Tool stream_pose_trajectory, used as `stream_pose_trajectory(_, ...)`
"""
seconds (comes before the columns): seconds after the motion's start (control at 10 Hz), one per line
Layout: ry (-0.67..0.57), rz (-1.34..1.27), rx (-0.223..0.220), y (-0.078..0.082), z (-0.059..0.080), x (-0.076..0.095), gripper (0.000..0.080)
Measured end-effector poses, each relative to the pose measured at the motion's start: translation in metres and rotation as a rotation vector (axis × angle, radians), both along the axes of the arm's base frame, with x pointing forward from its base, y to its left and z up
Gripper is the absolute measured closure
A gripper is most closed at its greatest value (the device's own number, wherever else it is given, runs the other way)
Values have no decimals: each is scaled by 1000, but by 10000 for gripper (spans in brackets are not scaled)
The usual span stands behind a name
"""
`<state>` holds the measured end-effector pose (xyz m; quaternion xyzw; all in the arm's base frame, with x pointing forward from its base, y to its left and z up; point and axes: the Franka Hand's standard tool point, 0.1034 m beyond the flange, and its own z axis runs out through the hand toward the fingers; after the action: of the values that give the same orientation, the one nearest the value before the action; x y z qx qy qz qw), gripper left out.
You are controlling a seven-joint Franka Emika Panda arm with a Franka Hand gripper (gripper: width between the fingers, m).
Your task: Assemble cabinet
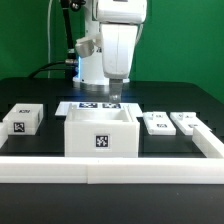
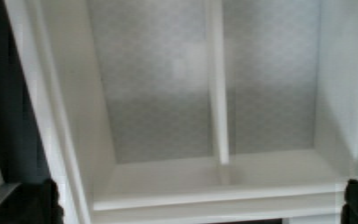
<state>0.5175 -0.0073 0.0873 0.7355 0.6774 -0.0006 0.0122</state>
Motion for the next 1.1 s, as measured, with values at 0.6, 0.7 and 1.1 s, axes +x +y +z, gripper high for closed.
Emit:
stream_pose_trajectory(0.6,31,61,11,-3,-31,-61,1)
stream_pose_trajectory(0.7,35,56,13,-1,-35,-69,1)
stream_pose_trajectory(1.1,65,53,22,6,-51,-82,1)
